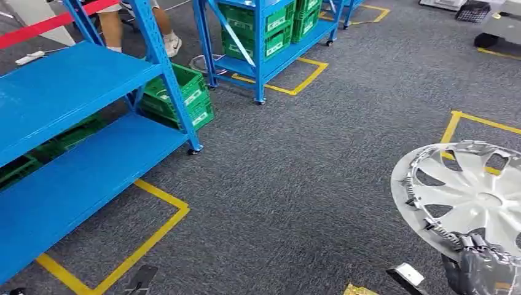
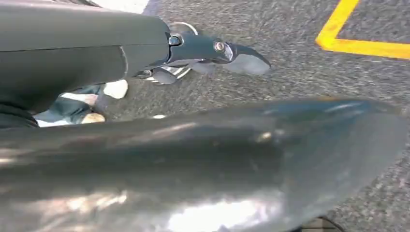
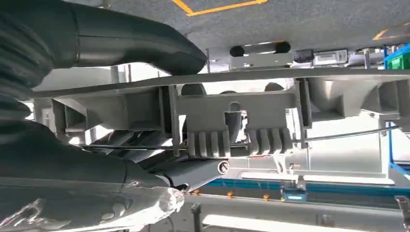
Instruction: Take the parts from the cabinet and place them on the table.
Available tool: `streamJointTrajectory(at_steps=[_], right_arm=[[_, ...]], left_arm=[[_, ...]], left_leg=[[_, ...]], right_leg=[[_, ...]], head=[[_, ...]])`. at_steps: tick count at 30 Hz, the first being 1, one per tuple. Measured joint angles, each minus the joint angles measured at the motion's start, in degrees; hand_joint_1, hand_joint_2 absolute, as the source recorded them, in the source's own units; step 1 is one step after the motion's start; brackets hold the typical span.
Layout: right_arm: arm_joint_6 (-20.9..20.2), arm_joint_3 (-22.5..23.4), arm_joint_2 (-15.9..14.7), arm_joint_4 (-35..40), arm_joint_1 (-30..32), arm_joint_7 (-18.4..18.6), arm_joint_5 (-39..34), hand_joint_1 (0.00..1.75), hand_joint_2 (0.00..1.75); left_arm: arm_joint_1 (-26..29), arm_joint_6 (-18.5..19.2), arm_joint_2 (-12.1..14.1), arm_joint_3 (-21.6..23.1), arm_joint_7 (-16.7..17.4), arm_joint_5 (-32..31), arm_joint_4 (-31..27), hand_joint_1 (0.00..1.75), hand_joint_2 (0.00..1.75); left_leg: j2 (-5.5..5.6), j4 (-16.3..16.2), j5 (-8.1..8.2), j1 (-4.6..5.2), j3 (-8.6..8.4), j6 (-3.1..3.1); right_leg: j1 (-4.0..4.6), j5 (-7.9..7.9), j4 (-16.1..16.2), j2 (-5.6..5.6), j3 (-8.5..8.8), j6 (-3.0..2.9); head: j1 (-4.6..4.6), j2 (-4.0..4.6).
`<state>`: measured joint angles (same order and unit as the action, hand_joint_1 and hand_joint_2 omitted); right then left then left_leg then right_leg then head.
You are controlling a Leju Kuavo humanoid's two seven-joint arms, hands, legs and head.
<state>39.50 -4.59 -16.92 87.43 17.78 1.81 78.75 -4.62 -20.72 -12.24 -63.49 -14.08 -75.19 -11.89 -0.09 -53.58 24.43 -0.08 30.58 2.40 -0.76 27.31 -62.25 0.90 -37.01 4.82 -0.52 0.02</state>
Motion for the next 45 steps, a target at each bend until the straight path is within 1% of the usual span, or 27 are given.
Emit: streamJointTrajectory(at_steps=[2, 3, 5, 7, 8, 10, 12, 13, 14, 16, 18, 20, 21, 22, 23, 25, 27, 28, 30, 31, 33, 34, 37, 38, 39, 43, 45], right_arm=[[0.0, 0.0, 0.0, -0.1, -0.1, -0.2, -0.2, 1.75, 1.75], [0.0, 0.0, 0.0, -0.1, 0.0, -0.2, -0.4, 1.75, 1.75], [-0.1, 0.0, 0.0, -0.3, 0.2, -0.3, -0.8, 1.75, 1.75], [-0.1, 0.0, 0.0, -0.3, 0.2, -0.3, -0.9, 1.75, 1.75], [-0.2, -0.1, 0.0, -0.4, 0.0, -0.3, -0.9, 1.75, 1.75], [-0.1, -0.1, 0.0, -0.4, -0.3, -0.3, -0.9, 1.75, 1.75], [-0.2, -0.1, 0.0, -0.5, 0.0, -0.3, -0.9, 1.75, 1.75], [-0.2, 0.0, 0.0, -0.5, 0.3, 0.0, -0.5, 1.75, 1.75], [-0.2, 0.1, 0.0, -0.5, 0.4, 0.2, -0.2, 1.75, 1.75], [-0.2, 0.2, 0.0, -0.4, 0.3, 0.7, 0.5, 1.75, 1.75], [-0.2, 0.3, 0.0, -0.4, 0.5, 0.7, 0.7, 1.75, 1.75], [-0.3, 0.3, 0.0, -0.4, 0.6, 0.7, 0.7, 1.75, 1.75], [-0.3, 0.3, 0.0, -0.4, 0.7, 0.7, 0.7, 1.75, 1.75], [-0.4, 0.3, 0.0, -0.4, 0.8, 0.7, 0.7, 1.75, 1.75], [-0.4, 0.3, 0.0, -0.4, 0.8, 0.7, 0.7, 1.75, 1.75], [-0.5, 0.6, 0.0, -0.3, 0.9, 0.7, 0.9, 1.75, 1.75], [-0.5, 1.1, 0.0, -0.2, 1.8, 0.7, 1.2, 1.75, 1.75], [-0.5, 1.2, 0.0, -0.2, 2.1, 0.7, 1.3, 1.75, 1.75], [-0.5, 1.3, 0.1, -0.2, 2.3, 0.7, 1.4, 1.75, 1.75], [-0.5, 1.3, 0.1, -0.2, 2.1, 0.6, 1.4, 1.75, 1.75], [-0.5, 1.3, 0.1, -0.2, 2.2, 0.6, 1.5, 1.75, 1.75], [-0.6, 1.3, 0.1, -0.2, 2.3, 0.6, 1.6, 1.75, 1.75], [-0.7, 1.4, 0.1, -0.1, 2.3, 0.6, 1.6, 1.75, 1.75], [-0.8, 1.5, 0.1, 0.0, 2.3, 0.6, 1.6, 1.75, 1.75], [-0.9, 1.5, 0.1, 0.0, 2.2, 0.6, 1.6, 1.75, 1.75], [-0.9, 1.8, 0.1, 0.1, 2.3, 0.5, 1.6, 1.75, 1.75], [-0.9, 1.9, 0.1, 0.3, 2.3, 0.5, 1.6, 1.75, 1.75]], left_arm=[[0.0, 0.0, 0.0, 0.0, 0.0, 0.0, 0.0, 0.00, 0.00], [0.0, 0.0, 0.0, 0.0, 0.0, -0.1, 0.0, 0.00, 0.00], [0.0, 0.0, 0.0, 0.0, 0.0, -0.2, 0.0, 0.00, 0.00], [0.0, 0.0, 0.1, 0.0, 0.0, -0.2, 0.0, 0.00, 0.00], [-0.1, 0.1, 0.8, 0.0, 0.0, -0.2, 0.0, 0.00, 0.00], [-0.1, 0.0, 0.8, 0.0, 0.0, -0.3, 0.0, 0.00, 0.00], [-0.1, 0.1, 0.5, 0.0, 0.0, -0.3, 0.0, 0.00, 0.00], [-0.1, 0.1, 0.3, 0.0, 0.0, -0.4, 0.0, 0.00, 0.00], [-0.2, 0.1, 0.2, 0.1, 0.0, -0.7, 0.0, 0.00, 0.00], [-0.3, 0.1, 0.0, 0.1, 0.0, -1.0, 0.0, 0.00, 0.00], [-0.2, 0.1, -0.1, 0.2, 0.0, -0.9, 0.0, 0.00, 0.00], [-0.1, 0.1, -0.2, 0.2, 0.1, -0.9, 0.0, 0.00, 0.00], [-0.2, 0.1, -0.2, 0.2, 0.1, -0.9, 0.0, 0.00, 0.00], [-0.2, 0.1, -0.2, 0.2, 0.1, -0.9, 0.0, 0.00, 0.00], [-0.2, 0.1, -0.2, 0.2, 0.0, -0.9, 0.0, 0.00, 0.00], [-0.3, 0.1, -0.4, 0.2, 0.0, -0.9, 0.0, 0.00, 0.00], [-0.3, 0.1, -0.5, 0.2, 0.0, -0.9, 0.0, 0.00, 0.00], [-0.3, 0.1, -0.5, 0.2, 0.0, -0.9, 0.0, 0.00, 0.00], [-0.3, 0.1, -0.5, 0.2, 0.0, -0.9, 0.0, 0.00, 0.00], [-0.2, 0.1, -0.6, 0.2, 0.0, -0.9, 0.0, 0.00, 0.00], [0.0, 0.1, -0.6, 0.2, 0.0, -0.9, 0.0, 0.00, 0.00], [0.0, 0.2, -0.5, 0.2, 0.0, -0.9, 0.0, 0.00, 0.00], [-0.1, 0.2, -0.7, 0.2, 0.1, -0.9, 0.0, 0.00, 0.00], [0.0, 0.2, -0.7, 0.2, 0.2, -0.9, 0.0, 0.00, 0.00], [0.0, 0.2, -0.6, 0.2, 0.2, -0.8, 0.0, 0.00, 0.00], [-0.2, 0.2, -0.6, 0.2, 0.2, -0.8, 0.0, 0.00, 0.00], [-0.2, 0.2, -0.6, 0.2, 0.2, -0.8, 0.0, 0.00, 0.00]], left_leg=[[-0.89, 0.0, 0.26, 0.00, -0.15, -0.26], [-1.35, -0.1, 0.40, -0.04, -0.24, -0.49], [-2.33, -0.2, 0.90, -0.46, -0.74, -1.39], [-3.26, -1.4, 2.07, -0.96, -1.21, -2.93], [-3.49, -1.6, 2.45, -0.80, -1.03, -3.50], [-4.19, -2.7, 3.08, -0.46, -0.88, -4.06], [-5.02, -2.8, 3.21, -0.82, -0.95, -4.41], [-4.91, -3.0, 3.89, -1.08, -0.98, -4.80], [-3.04, -4.8, 5.52, -1.26, -0.27, -4.57], [-0.98, -14.5, 10.36, -0.85, 4.54, -3.90], [-0.21, -22.2, 12.47, -0.43, 8.81, -3.10], [0.20, -20.1, 9.45, 0.12, 8.46, -2.22], [0.64, -15.9, 6.62, 0.35, 6.63, -1.80], [2.15, -10.8, 3.95, 0.42, 4.19, -1.44], [5.55, -6.9, 2.64, 0.28, 2.35, -1.18], [5.26, -4.9, 3.20, 0.15, 1.68, -1.99], [4.20, -4.8, 3.01, 0.44, 1.63, -1.72], [3.17, -4.0, 2.50, -0.06, 1.51, -1.23], [1.72, -4.0, 2.40, 0.23, 1.48, -0.79], [0.92, -4.0, 2.38, 0.38, 1.47, -0.74], [-0.99, -4.0, 2.47, 0.60, 1.50, -0.59], [-1.86, -4.0, 2.51, 0.64, 1.46, -0.54], [-3.93, -4.0, 2.74, 0.75, 1.20, -0.61], [-4.42, -4.0, 2.90, 0.88, 0.94, -0.84], [-5.08, -4.1, 3.15, 1.38, 0.86, -1.22], [-7.31, -3.8, 3.21, 1.27, 0.52, -2.24], [-1.74, -7.3, 5.92, 0.84, 2.02, -3.05]], right_leg=[[-0.44, 3.44, -9.0, -0.26, -4.51, 0.43], [-0.69, 3.66, -11.2, -0.34, -5.73, 0.70], [-1.61, 0.07, -6.6, -0.86, -3.47, 1.48], [-2.57, -4.17, 3.9, -3.69, 2.17, 2.89], [-2.26, -2.57, 2.9, -4.73, 1.76, 3.24], [-2.27, -2.81, 2.9, -3.16, 1.55, 0.77], [-1.98, -2.56, 2.3, -1.84, 0.97, -0.23], [-1.77, -2.57, 2.4, -1.19, 1.05, -0.86], [-1.61, -2.58, 2.4, -0.96, 1.07, -1.26], [-1.23, -2.67, 2.5, 0.30, 0.93, -1.88], [-0.70, -2.64, 2.5, 1.74, 0.87, -2.27], [-0.41, -2.70, 2.5, 3.37, 0.90, -2.48], [-0.37, -2.75, 2.5, 4.27, 0.93, -2.51], [-0.41, -2.84, 2.5, 5.06, 0.96, -2.42], [-0.55, -2.94, 2.5, 5.67, 0.86, -2.27], [-0.48, -3.31, 2.4, 7.21, 0.09, -1.69], [-0.83, -3.90, 3.3, 8.59, -0.04, -0.82], [-0.91, -3.89, 3.0, 8.44, -0.69, -0.65], [-0.14, -0.81, -1.4, 1.73, -2.69, -0.58], [-0.06, 1.51, -5.8, 0.34, -4.59, -0.41], [-0.08, 4.85, -14.2, -0.54, -8.13, -0.21], [-0.08, 4.57, -14.7, -0.58, -8.13, -0.16], [0.10, -0.93, -2.5, -2.18, -0.67, -0.47], [0.34, -1.87, 2.4, -4.91, 2.38, -0.66], [0.58, -1.62, 3.1, -6.00, 3.19, -1.22], [0.65, -2.29, 3.7, -2.94, 2.48, -2.59], [0.10, -2.76, 4.0, -1.72, 2.45, -3.15]], head=[[0.06, 0.00], [0.09, 0.00], [0.09, 0.00], [0.00, 0.00], [-0.38, 0.00], [0.04, 0.00], [0.37, 0.00], [0.50, 0.00], [0.72, 0.00], [1.05, 0.00], [1.11, 0.00], [1.11, 0.00], [1.09, 0.00], [1.11, 0.00], [1.11, 0.02], [1.00, 0.00], [1.14, 0.00], [1.07, 0.00], [0.72, 0.00], [0.76, 0.00], [0.76, 0.00], [0.79, 0.00], [0.79, 0.00], [0.76, 0.00], [0.87, 0.00], [0.92, 0.00], [1.02, 0.00]])
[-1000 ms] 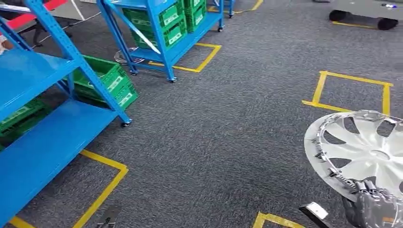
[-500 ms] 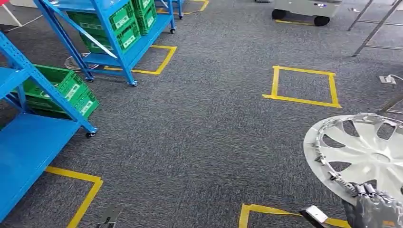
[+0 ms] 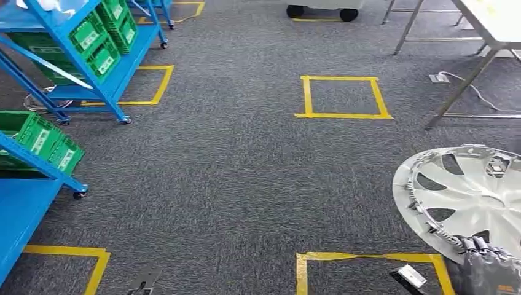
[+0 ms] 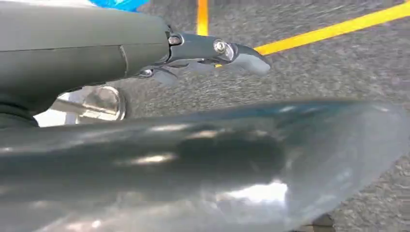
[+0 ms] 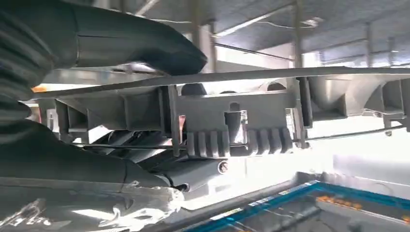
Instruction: Take the parts from the cabinet and place them on the table.
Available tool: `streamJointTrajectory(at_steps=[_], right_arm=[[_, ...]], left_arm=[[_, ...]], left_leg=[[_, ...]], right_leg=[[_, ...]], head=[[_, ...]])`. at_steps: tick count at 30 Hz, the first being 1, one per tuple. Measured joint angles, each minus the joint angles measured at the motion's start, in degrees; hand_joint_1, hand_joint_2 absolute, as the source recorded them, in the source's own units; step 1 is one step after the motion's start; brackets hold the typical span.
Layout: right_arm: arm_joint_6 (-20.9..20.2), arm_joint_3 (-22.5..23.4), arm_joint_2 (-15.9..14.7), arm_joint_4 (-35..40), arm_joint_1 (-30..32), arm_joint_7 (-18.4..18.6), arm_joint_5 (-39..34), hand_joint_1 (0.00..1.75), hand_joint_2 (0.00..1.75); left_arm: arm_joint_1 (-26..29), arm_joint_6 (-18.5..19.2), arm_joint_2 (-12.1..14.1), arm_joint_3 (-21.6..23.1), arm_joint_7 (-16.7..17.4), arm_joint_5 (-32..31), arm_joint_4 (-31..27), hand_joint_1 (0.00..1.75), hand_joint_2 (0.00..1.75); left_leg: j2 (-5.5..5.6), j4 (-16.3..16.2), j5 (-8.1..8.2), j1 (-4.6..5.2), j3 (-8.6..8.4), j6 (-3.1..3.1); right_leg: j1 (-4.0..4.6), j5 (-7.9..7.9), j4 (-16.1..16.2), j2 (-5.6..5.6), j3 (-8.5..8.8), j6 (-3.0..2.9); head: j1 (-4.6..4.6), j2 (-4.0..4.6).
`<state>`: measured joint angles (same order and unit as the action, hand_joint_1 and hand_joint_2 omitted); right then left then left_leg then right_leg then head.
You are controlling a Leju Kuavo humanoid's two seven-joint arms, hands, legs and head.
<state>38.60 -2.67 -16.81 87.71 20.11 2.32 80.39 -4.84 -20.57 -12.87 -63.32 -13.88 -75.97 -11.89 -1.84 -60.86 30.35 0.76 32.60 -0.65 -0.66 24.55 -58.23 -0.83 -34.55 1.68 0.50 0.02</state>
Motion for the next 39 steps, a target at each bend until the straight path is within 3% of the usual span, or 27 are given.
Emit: streamJointTrajectory(at_steps=[2, 3, 4, 5, 7, 8, 9, 13, 14, 15, 16, 18, 19, 20, 22, 23, 24, 28, 29, 30, 31, 33, 34, 35, 37, 38, 39], right_arm=[[-0.1, 0.0, 0.0, 0.1, -0.3, 0.0, 0.0, 1.75, 1.75], [-0.1, 0.0, 0.0, 0.1, -0.2, -0.1, 0.0, 1.75, 1.75], [-0.1, 0.0, 0.0, 0.1, -0.2, -0.1, 0.0, 1.75, 1.75], [-0.2, 0.0, 0.0, 0.1, -0.2, -0.1, 0.0, 1.75, 1.75], [-0.2, 0.0, 0.1, 0.1, -0.2, -0.2, 0.0, 1.75, 1.75], [-0.2, 0.0, 0.1, 0.1, -0.2, -0.2, 0.0, 1.75, 1.75], [-0.2, 0.0, 0.1, 0.2, -0.3, -0.2, 0.0, 1.75, 1.75], [0.0, 0.3, 0.1, 0.3, 0.1, -0.2, 0.6, 1.75, 1.75], [0.0, 0.3, 0.1, 0.3, 0.3, -0.2, 0.7, 1.75, 1.75], [0.0, 0.3, 0.1, 0.3, 0.2, -0.2, 0.8, 1.75, 1.75], [0.0, 0.3, 0.1, 0.3, -0.1, -0.2, 1.0, 1.75, 1.75], [0.0, 0.4, 0.1, 0.5, -0.2, -0.2, 1.4, 1.75, 1.75], [0.0, 0.5, 0.1, 0.6, -0.1, -0.1, 1.7, 1.75, 1.75], [0.0, 0.5, 0.1, 0.6, -0.1, 0.0, 1.8, 1.75, 1.75], [0.1, 0.9, 0.1, 0.6, 0.0, 0.2, 2.0, 1.75, 1.75], [0.1, 1.1, 0.1, 0.7, 0.0, 0.2, 2.1, 1.75, 1.75], [0.1, 1.3, 0.1, 1.0, -0.2, 0.2, 2.2, 1.75, 1.75], [0.1, 1.9, 0.0, 1.5, 0.0, 0.4, 2.8, 1.75, 1.75], [0.1, 2.1, 0.0, 1.5, 0.2, 0.4, 2.8, 1.75, 1.75], [0.1, 2.3, 0.0, 1.6, 0.3, 0.4, 2.8, 1.75, 1.75], [0.1, 2.4, 0.0, 1.7, 0.2, 0.4, 2.9, 1.75, 1.75], [0.1, 2.4, 0.0, 1.7, 0.1, 0.4, 2.9, 1.75, 1.75], [0.1, 2.6, 0.0, 1.7, 0.1, 0.4, 2.9, 1.75, 1.75], [0.2, 2.7, 0.0, 1.7, 0.1, 0.4, 3.0, 1.75, 1.75], [0.2, 2.7, 0.0, 1.7, 0.2, 0.4, 3.0, 1.75, 1.75], [0.2, 2.7, 0.0, 1.7, 0.2, 0.4, 3.0, 1.75, 1.75], [0.2, 2.8, 0.0, 1.7, 0.2, 0.4, 3.0, 1.75, 1.75]], left_arm=[[0.2, 0.0, 0.0, 0.0, 0.0, 0.0, 0.0, 0.00, 0.00], [0.3, 0.0, 0.0, 0.0, 0.0, 0.1, 0.0, 0.00, 0.00], [0.4, 0.0, 0.0, 0.0, 0.0, 0.1, 0.0, 0.00, 0.00], [0.4, 0.0, 0.0, -0.1, 0.0, 0.2, 0.0, 0.00, 0.00], [0.3, 0.0, 0.0, -0.1, 0.0, 0.2, 0.0, 0.00, 0.00], [0.3, 0.0, 0.1, -0.1, 0.0, 0.2, 0.0, 0.00, 0.00], [0.3, 0.0, 0.0, -0.1, 0.0, 0.2, 0.0, 0.00, 0.00], [0.2, 0.0, 0.0, -0.1, 0.0, 0.5, 0.0, 0.00, 0.00], [0.2, 0.0, 0.1, -0.2, 0.0, 0.5, 0.0, 0.00, 0.00], [0.1, 0.0, 0.1, -0.2, 0.0, 0.5, 0.0, 0.00, 0.00], [0.2, 0.0, 0.1, -0.2, 0.0, 0.6, 0.0, 0.00, 0.00], [0.5, 0.0, 0.1, -0.2, 0.0, 0.7, 0.0, 0.00, 0.00], [0.5, 0.0, 0.2, -0.2, 0.0, 0.7, 0.0, 0.00, 0.00], [0.5, 0.0, 0.2, -0.2, 0.0, 0.7, 0.0, 0.00, 0.00], [0.4, 0.1, 0.1, -0.2, 0.0, 0.7, 0.0, 0.00, 0.00], [0.4, 0.1, 0.1, -0.2, 0.0, 0.7, 0.0, 0.00, 0.00], [0.5, 0.1, 0.1, -0.2, 0.0, 0.7, 0.0, 0.00, 0.00], [0.4, 0.1, 0.2, -0.2, 0.0, 0.7, 0.0, 0.00, 0.00], [0.4, 0.1, 0.2, -0.2, 0.0, 0.6, 0.0, 0.00, 0.00], [0.2, 0.1, 0.2, -0.2, 0.0, 0.5, 0.0, 0.00, 0.00], [0.2, 0.1, 0.1, -0.2, 0.0, 0.5, 0.0, 0.00, 0.00], [0.4, 0.1, 0.2, -0.2, -0.1, 0.5, 0.0, 0.00, 0.00], [0.5, 0.1, 0.2, -0.2, -0.1, 0.5, 0.0, 0.00, 0.00], [0.6, 0.1, 0.2, -0.2, -0.1, 0.5, 0.0, 0.00, 0.00], [0.6, 0.1, 0.2, -0.2, -0.2, 0.5, 0.0, 0.00, 0.00], [0.6, 0.1, 0.2, -0.2, -0.2, 0.5, 0.0, 0.00, 0.00], [0.5, 0.1, 0.2, -0.2, -0.2, 0.5, 0.0, 0.00, 0.00]], left_leg=[[1.43, -9.0, 4.53, -0.23, 4.23, -0.33], [1.61, -12.9, 5.86, -0.30, 6.17, -0.39], [1.63, -14.4, 5.77, -0.37, 7.05, -0.40], [1.68, -13.3, 4.20, -0.46, 6.61, -0.43], [2.49, -4.8, -1.00, -0.82, 2.51, -0.42], [4.76, 0.2, -3.04, -1.22, -0.02, -0.57], [8.26, 2.9, -2.78, -1.65, -1.18, -0.68], [5.65, 3.4, -3.29, -1.05, -1.16, 1.16], [4.54, 3.8, -3.60, -1.24, -1.22, 1.69], [4.05, 3.8, -3.65, -1.13, -1.21, 2.00], [3.15, 3.8, -3.62, -0.89, -1.17, 2.33], [1.39, 3.8, -3.52, -0.54, -1.15, 2.49], [0.53, 3.8, -3.50, -0.47, -1.15, 2.53], [-0.21, 3.8, -3.47, -0.41, -1.19, 2.56], [-1.58, 3.8, -3.30, -0.39, -1.32, 2.42], [-2.17, 3.8, -3.18, -0.38, -1.50, 2.26], [-2.71, 3.8, -3.00, -0.11, -1.62, 1.98], [-5.03, 4.0, -3.00, 0.04, -1.89, 0.92], [-5.23, 3.9, -2.57, 0.02, -1.87, 0.46], [-2.15, 2.5, -1.34, -0.20, -1.52, 0.06], [-0.25, -0.9, 0.72, -0.29, 0.07, -0.11], [1.26, -10.7, 4.99, -0.50, 4.89, -0.38], [1.51, -13.8, 5.61, -0.55, 6.57, -0.42], [1.62, -14.2, 4.86, -0.60, 6.97, -0.41], [1.99, -7.8, 0.00, -0.76, 4.37, -0.28], [3.11, -2.6, -2.66, -0.97, 1.84, -0.29], [6.92, 1.6, -4.08, -1.56, -0.15, -0.56]], right_leg=[[-0.09, -0.14, 0.0, 1.48, -0.26, -0.22], [-0.09, -0.19, 0.0, 2.22, -0.35, -0.27], [-0.09, -0.25, 0.0, 3.04, -0.38, -0.22], [-0.13, -0.32, 0.0, 3.92, -0.37, -0.12], [-0.35, -0.54, 0.0, 5.70, -0.36, 0.26], [-0.48, -0.64, 0.0, 6.42, -0.42, 0.58], [-0.25, -0.71, -0.4, 7.13, -0.77, 1.01], [-1.06, -1.86, 0.7, 9.98, -1.64, 2.81], [-1.06, -1.56, 0.1, 8.49, -2.33, 2.79], [-0.54, -0.01, -1.9, 4.70, -3.22, 2.74], [-0.41, 2.43, -6.1, 2.51, -5.09, 2.84], [-0.44, 6.46, -15.3, 1.25, -9.01, 2.85], [-0.42, 7.05, -17.8, 1.23, -9.86, 2.85], [-0.42, 6.25, -17.0, 1.22, -9.15, 2.81], [-0.36, 2.49, -8.7, 0.41, -4.15, 2.64], [-0.25, 0.75, -3.5, -1.35, -0.91, 2.56], [0.32, 1.38, -0.2, -4.20, 0.79, 2.41], [0.53, 0.55, -0.1, -1.13, 0.47, 1.06], [0.10, 0.22, 0.5, -0.42, 0.81, 0.58], [-0.08, 0.10, 0.5, 0.10, 0.83, 0.37], [-0.18, 0.04, 0.6, 0.61, 0.75, 0.22], [-0.23, -0.07, 0.5, 2.05, 0.55, 0.02], [-0.23, -0.10, 0.5, 2.82, 0.53, -0.02], [-0.24, -0.11, 0.5, 3.63, 0.54, -0.01], [-0.40, -0.25, 0.5, 5.44, 0.57, 0.22], [-0.55, -0.31, 0.5, 6.25, 0.58, 0.45], [-0.61, -0.40, 0.5, 6.88, 0.40, 0.75]], head=[[0.13, 0.00], [0.07, 0.00], [0.09, 0.00], [0.09, 0.00], [0.07, 0.00], [0.09, 0.00], [0.13, 0.00], [0.00, 0.00], [0.04, 0.00], [-0.44, 0.00], [-0.48, 0.00], [-0.39, 0.00], [-0.44, 0.00], [-0.41, 0.00], [-0.41, 0.00], [-0.46, 0.00], [-0.44, 0.00], [-0.35, 0.00], [-0.30, 0.00], [-0.22, 0.00], [-0.04, 0.02], [0.07, 0.00], [0.02, 0.00], [0.02, 0.00], [0.02, 0.00], [0.00, 0.00], [0.07, 0.00]])
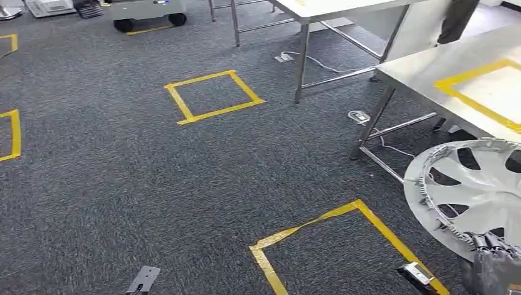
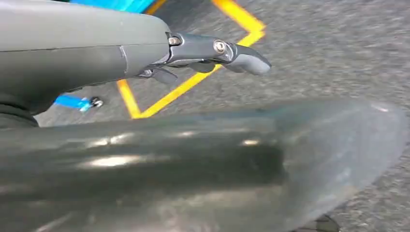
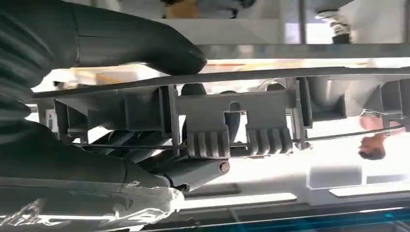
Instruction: Take the parts from the cabinet and place them on the table.
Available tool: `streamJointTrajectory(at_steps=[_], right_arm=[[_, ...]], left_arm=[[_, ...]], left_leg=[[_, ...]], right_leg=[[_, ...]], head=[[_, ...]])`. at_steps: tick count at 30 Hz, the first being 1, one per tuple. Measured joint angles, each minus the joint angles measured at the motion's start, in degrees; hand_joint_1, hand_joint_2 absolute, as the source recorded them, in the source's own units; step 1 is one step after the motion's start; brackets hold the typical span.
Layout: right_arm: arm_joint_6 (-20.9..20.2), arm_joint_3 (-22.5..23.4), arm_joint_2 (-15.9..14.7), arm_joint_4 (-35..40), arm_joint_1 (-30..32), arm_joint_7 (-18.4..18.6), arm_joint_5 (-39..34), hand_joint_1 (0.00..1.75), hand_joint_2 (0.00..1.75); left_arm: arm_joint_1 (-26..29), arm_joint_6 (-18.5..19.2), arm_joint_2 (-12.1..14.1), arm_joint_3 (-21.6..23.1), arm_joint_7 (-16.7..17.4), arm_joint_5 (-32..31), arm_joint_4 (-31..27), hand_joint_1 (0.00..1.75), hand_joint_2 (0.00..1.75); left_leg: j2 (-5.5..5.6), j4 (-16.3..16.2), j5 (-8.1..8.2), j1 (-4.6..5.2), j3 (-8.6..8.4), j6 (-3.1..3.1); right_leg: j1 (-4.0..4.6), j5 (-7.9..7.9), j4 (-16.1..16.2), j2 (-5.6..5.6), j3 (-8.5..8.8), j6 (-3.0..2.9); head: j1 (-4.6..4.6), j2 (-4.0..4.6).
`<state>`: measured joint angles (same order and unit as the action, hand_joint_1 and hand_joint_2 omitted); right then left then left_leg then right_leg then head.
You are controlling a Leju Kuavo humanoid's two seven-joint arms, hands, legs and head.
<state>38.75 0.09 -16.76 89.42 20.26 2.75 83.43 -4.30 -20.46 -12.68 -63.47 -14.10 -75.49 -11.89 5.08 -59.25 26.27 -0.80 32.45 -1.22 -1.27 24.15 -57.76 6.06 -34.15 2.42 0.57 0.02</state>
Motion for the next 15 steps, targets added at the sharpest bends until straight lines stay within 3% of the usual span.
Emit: streamJointTrajectory(at_steps=[1, 4, 5, 6, 7, 8, 9, 10, 11, 12, 14, 15], right_arm=[[0.0, 0.1, 0.0, 0.0, -0.2, 0.0, 0.0, 1.75, 1.75], [0.0, 0.5, 0.0, 0.1, 0.4, 0.0, 0.0, 1.75, 1.75], [0.0, 0.5, 0.0, 0.1, 0.5, 0.0, 0.0, 1.75, 1.75], [0.0, 0.6, 0.0, 0.1, 0.9, 0.0, 0.0, 1.75, 1.75], [0.0, 0.6, 0.0, 0.1, 0.8, -0.1, 0.0, 1.75, 1.75], [0.0, 0.6, 0.0, 0.1, 0.4, -0.1, 0.0, 1.75, 1.75], [0.0, 0.6, 0.0, 0.1, 0.3, -0.2, 0.0, 1.75, 1.75], [0.0, 0.6, 0.0, 0.1, 0.4, -0.2, 0.0, 1.75, 1.75], [0.0, 0.7, 0.0, 0.1, 0.5, -0.2, 0.0, 1.75, 1.75], [0.0, 0.7, 0.0, 0.1, 0.6, -0.2, 0.0, 1.75, 1.75], [0.0, 0.8, 0.0, 0.1, 0.7, -0.1, -0.1, 1.75, 1.75], [0.0, 0.9, 0.0, 0.1, 0.6, -0.1, -0.1, 1.75, 1.75]], left_arm=[[0.0, 0.0, -0.1, 0.0, 0.0, 0.0, 0.0, 0.00, 0.00], [-0.1, 0.1, -0.1, 0.0, -0.3, 0.0, 0.0, 0.00, 0.00], [-0.1, 0.1, 0.0, 0.0, -0.3, 0.0, 0.0, 0.00, 0.00], [-0.2, 0.0, 0.0, 0.0, -0.4, 0.0, 0.0, 0.00, 0.00], [-0.2, 0.1, 0.0, 0.0, -0.5, 0.0, 0.0, 0.00, 0.00], [0.0, 0.1, 0.0, 0.0, -0.5, 0.0, 0.0, 0.00, 0.00], [0.1, 0.1, 0.0, 0.0, -0.5, 0.0, 0.0, 0.00, 0.00], [0.2, 0.1, 0.0, 0.0, -0.5, 0.0, 0.0, 0.00, 0.00], [0.2, 0.1, 0.1, 0.0, -0.5, 0.1, 0.0, 0.00, 0.00], [0.2, 0.2, 0.1, 0.0, -0.5, 0.1, 0.0, 0.00, 0.00], [0.1, 0.2, 0.0, 0.0, -0.6, 0.1, 0.0, 0.00, 0.00], [0.1, 0.2, 0.0, 0.0, -0.6, 0.1, 0.0, 0.00, 0.00]], left_leg=[[1.44, 2.1, 0.58, -0.30, -0.64, 0.11], [-0.70, 1.7, 0.34, 0.39, -0.45, 1.32], [-1.71, 2.2, 0.02, -0.03, -0.47, 1.82], [-2.45, 2.3, -0.08, 0.09, -0.52, 2.25], [-3.18, 2.4, -0.05, 0.26, -0.50, 2.65], [-4.00, 2.3, -0.03, 0.46, -0.49, 2.73], [-5.01, 2.3, 0.04, 0.70, -0.50, 2.85], [-5.89, 2.3, 0.08, 0.84, -0.50, 2.90], [-6.67, 2.3, 0.13, 0.87, -0.55, 2.93], [-7.41, 2.3, 0.23, 0.88, -0.64, 2.93], [-8.69, 2.3, 0.51, 0.87, -1.03, 2.69], [-9.28, 2.3, 0.76, 0.96, -1.40, 2.38]], right_leg=[[0.28, 0.13, -0.7, 0.87, -0.50, 0.43], [-0.44, -0.77, 0.5, 2.99, -1.18, 1.82], [-0.50, -0.87, 0.4, 3.71, -1.82, 2.10], [-0.17, 0.04, -0.7, 0.46, -2.29, 2.06], [0.12, 2.19, -3.6, -2.67, -3.70, 2.06], [0.18, 4.66, -8.1, -4.24, -5.70, 2.15], [0.17, 7.16, -13.6, -5.20, -8.15, 2.20], [0.17, 8.48, -17.5, -5.58, -9.80, 2.26], [0.17, 8.31, -18.4, -5.64, -10.05, 2.29], [0.17, 6.99, -16.6, -5.68, -8.82, 2.28], [0.18, 2.70, -7.1, -6.88, -3.28, 2.14], [0.29, 1.01, -1.6, -9.79, 0.05, 2.03]], head=[[0.04, 0.00], [0.02, 0.00], [0.04, 0.00], [-0.21, 0.00], [-0.53, 0.00], [-0.48, 0.00], [-0.44, 0.00], [-0.46, 0.00], [-0.46, 0.00], [-0.48, 0.00], [-0.48, 0.00], [-0.53, 0.00]])
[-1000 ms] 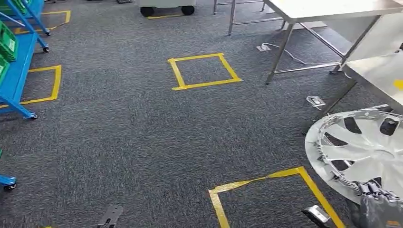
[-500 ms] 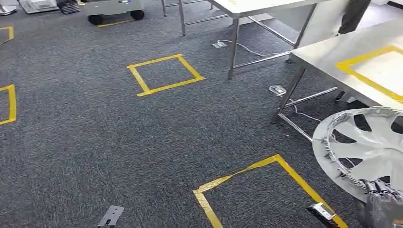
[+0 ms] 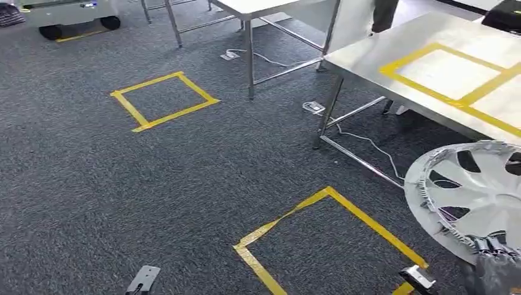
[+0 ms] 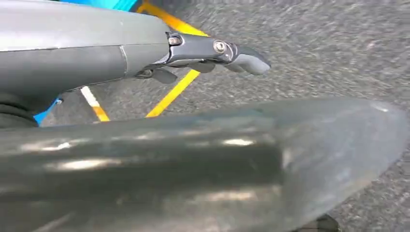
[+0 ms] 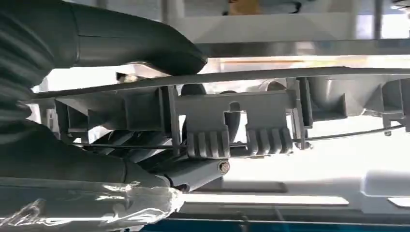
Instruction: Take the parts from the cabinet and place them on the table.
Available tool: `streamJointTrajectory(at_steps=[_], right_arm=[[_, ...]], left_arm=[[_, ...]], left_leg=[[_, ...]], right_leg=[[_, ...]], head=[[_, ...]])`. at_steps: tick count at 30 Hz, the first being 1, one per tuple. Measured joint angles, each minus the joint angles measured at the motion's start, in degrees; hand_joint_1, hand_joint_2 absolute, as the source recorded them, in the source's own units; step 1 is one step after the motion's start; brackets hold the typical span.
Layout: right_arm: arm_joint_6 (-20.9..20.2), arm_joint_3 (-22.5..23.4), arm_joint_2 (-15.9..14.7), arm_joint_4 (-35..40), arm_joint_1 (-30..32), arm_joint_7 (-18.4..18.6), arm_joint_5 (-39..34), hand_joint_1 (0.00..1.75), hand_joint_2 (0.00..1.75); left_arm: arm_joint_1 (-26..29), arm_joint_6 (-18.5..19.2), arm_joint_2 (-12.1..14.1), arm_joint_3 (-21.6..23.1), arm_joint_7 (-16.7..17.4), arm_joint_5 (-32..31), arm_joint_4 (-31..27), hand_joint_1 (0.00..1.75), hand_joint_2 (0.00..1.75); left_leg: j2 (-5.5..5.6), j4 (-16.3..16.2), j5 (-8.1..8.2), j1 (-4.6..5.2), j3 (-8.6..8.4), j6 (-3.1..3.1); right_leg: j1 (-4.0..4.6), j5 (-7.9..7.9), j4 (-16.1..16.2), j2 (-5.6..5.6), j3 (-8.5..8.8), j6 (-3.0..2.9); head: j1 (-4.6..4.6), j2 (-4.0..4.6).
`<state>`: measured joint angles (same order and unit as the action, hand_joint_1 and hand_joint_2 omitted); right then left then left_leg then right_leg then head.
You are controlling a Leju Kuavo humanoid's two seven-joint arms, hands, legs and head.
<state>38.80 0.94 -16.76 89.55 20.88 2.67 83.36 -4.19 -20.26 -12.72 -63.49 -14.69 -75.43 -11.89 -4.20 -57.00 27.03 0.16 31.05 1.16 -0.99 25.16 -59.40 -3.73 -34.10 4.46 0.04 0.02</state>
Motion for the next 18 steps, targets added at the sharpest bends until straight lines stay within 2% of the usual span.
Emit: streamJointTrajectory(at_steps=[1, 2, 4, 5, 6, 7, 8, 9, 10, 11, 12, 13, 14, 15, 16, 17, 18], right_arm=[[0.0, 0.0, 0.0, 0.0, -0.2, 0.0, 0.0, 1.75, 1.75], [0.0, 0.0, 0.0, 0.1, -0.2, 0.0, 0.0, 1.75, 1.75], [0.0, 0.2, 0.0, 0.1, 0.0, 0.0, 0.0, 1.75, 1.75], [0.0, 0.3, 0.0, 0.1, 0.2, 0.0, 0.0, 1.75, 1.75], [0.0, 0.5, 0.0, 0.2, 0.4, 0.0, 0.0, 1.75, 1.75], [0.0, 0.5, 0.0, 0.2, 0.2, 0.0, 0.0, 1.75, 1.75], [0.0, 0.5, 0.0, 0.3, 0.0, 0.0, 0.0, 1.75, 1.75], [0.0, 0.5, 0.0, 0.3, 0.0, 0.0, 0.0, 1.75, 1.75], [0.0, 0.5, 0.0, 0.3, 0.1, 0.0, 0.0, 1.75, 1.75], [0.0, 0.5, 0.0, 0.3, 0.1, 0.0, 0.0, 1.75, 1.75], [0.0, 0.5, 0.0, 0.2, 0.2, 0.0, 0.0, 1.75, 1.75], [0.0, 0.5, 0.0, 0.2, 0.2, 0.0, 0.0, 1.75, 1.75], [0.0, 0.5, 0.0, 0.3, 0.2, -0.1, 0.0, 1.75, 1.75], [0.0, 0.5, 0.0, 0.3, 0.2, -0.1, 0.0, 1.75, 1.75], [0.0, 0.5, 0.0, 0.3, 0.1, -0.1, 0.0, 1.75, 1.75], [0.0, 0.5, 0.0, 0.3, 0.0, -0.2, 0.0, 1.75, 1.75], [-0.1, 0.5, 0.0, 0.4, 0.1, -0.2, 0.0, 1.75, 1.75]], left_arm=[[0.0, 0.0, 0.0, 0.0, 0.0, 0.0, 0.0, 0.00, 0.00], [0.0, 0.0, 0.0, 0.0, 0.0, 0.0, 0.0, 0.00, 0.00], [-0.2, 0.0, 0.0, 0.0, -0.1, 0.0, 0.0, 0.00, 0.00], [-0.2, 0.0, 0.0, 0.0, -0.1, 0.0, 0.0, 0.00, 0.00], [-0.3, 0.0, 0.0, 0.0, -0.2, 0.0, 0.0, 0.00, 0.00], [-0.3, 0.0, 0.0, 0.0, -0.2, 0.0, 0.0, 0.00, 0.00], [-0.2, 0.0, 0.0, 0.0, -0.2, 0.0, 0.0, 0.00, 0.00], [-0.2, 0.0, 0.0, 0.0, -0.2, 0.0, 0.0, 0.00, 0.00], [-0.1, 0.0, 0.0, 0.0, -0.2, 0.0, 0.0, 0.00, 0.00], [0.0, 0.0, 0.0, 0.0, -0.2, 0.1, 0.0, 0.00, 0.00], [0.1, 0.1, 0.0, 0.0, -0.2, 0.1, 0.0, 0.00, 0.00], [0.0, 0.1, 0.0, 0.0, -0.2, 0.1, 0.0, 0.00, 0.00], [0.0, 0.1, 0.0, 0.0, -0.2, 0.1, 0.0, 0.00, 0.00], [-0.1, 0.1, 0.0, 0.0, -0.2, 0.2, 0.0, 0.00, 0.00], [0.0, 0.2, 0.0, 0.0, -0.2, 0.2, 0.0, 0.00, 0.00], [-0.1, 0.3, 0.0, 0.0, -0.2, 0.2, 0.0, 0.00, 0.00], [-0.1, 0.5, 0.0, 0.0, -0.2, 0.3, 0.0, 0.00, 0.00]], left_leg=[[-0.64, -0.2, 0.32, 0.54, -0.09, -0.44], [-1.10, -0.2, 0.32, 0.53, -0.18, -0.65], [-2.14, 0.1, 0.22, 0.39, -0.38, -1.02], [-2.79, 0.1, 0.44, 0.37, -0.66, -1.45], [-0.70, -0.5, 1.17, 0.14, -0.57, -2.01], [1.70, -2.8, 2.90, 0.05, 0.52, -2.16], [3.03, -7.1, 5.20, -0.01, 2.58, -2.30], [3.58, -12.0, 7.33, -0.03, 4.99, -2.38], [3.81, -16.2, 8.77, -0.04, 7.20, -2.41], [3.94, -18.3, 8.77, -0.06, 8.48, -2.38], [4.00, -17.4, 7.31, -0.06, 8.33, -2.29], [4.12, -14.3, 4.80, -0.13, 7.06, -2.20], [4.64, -9.5, 1.93, -0.23, 4.87, -2.09], [6.14, -4.8, -0.27, -0.44, 2.60, -2.02], [9.24, -1.7, -0.83, -0.73, 1.32, -2.05], [9.17, -0.5, -0.36, -1.01, 0.94, -1.80], [8.63, -0.7, -0.43, -0.75, 1.16, -1.63]], right_leg=[[0.34, 0.29, 1.0, -0.77, 0.88, -0.26], [0.33, 0.05, 1.1, 0.22, 0.63, -0.81], [0.54, 0.01, 1.0, 1.37, 0.18, -1.26], [0.39, -0.17, 1.3, 2.09, 0.21, -1.67], [0.04, -0.41, 1.5, 2.70, 0.42, -2.05], [-0.10, -0.54, 1.6, 3.21, 0.37, -2.33], [-0.16, -0.60, 1.6, 3.86, 0.26, -2.53], [-0.19, -0.60, 1.6, 4.54, 0.17, -2.63], [-0.18, -0.62, 1.6, 5.27, 0.11, -2.67], [-0.18, -0.62, 1.6, 6.09, 0.09, -2.67], [-0.20, -0.63, 1.6, 6.96, 0.11, -2.65], [-0.24, -0.69, 1.5, 7.82, 0.12, -2.56], [-0.33, -0.79, 1.5, 8.74, 0.13, -2.40], [-0.45, -0.88, 1.5, 9.50, 0.12, -2.17], [-0.29, -0.94, 1.4, 10.04, -0.16, -1.81], [-0.21, -0.89, 0.9, 11.04, -0.78, -1.47], [-0.39, -1.17, 1.1, 11.51, -1.02, -1.08]], head=[[0.04, 0.00], [0.22, 0.00], [0.17, 0.00], [0.13, 0.00], [0.15, 0.00], [0.42, 0.00], [0.44, 0.00], [0.55, 0.00], [0.50, 0.00], [0.46, 0.00], [0.53, 0.00], [0.48, 0.00], [0.50, 0.00], [0.50, 0.00], [0.52, 0.00], [0.39, 0.00], [0.39, 0.00]])
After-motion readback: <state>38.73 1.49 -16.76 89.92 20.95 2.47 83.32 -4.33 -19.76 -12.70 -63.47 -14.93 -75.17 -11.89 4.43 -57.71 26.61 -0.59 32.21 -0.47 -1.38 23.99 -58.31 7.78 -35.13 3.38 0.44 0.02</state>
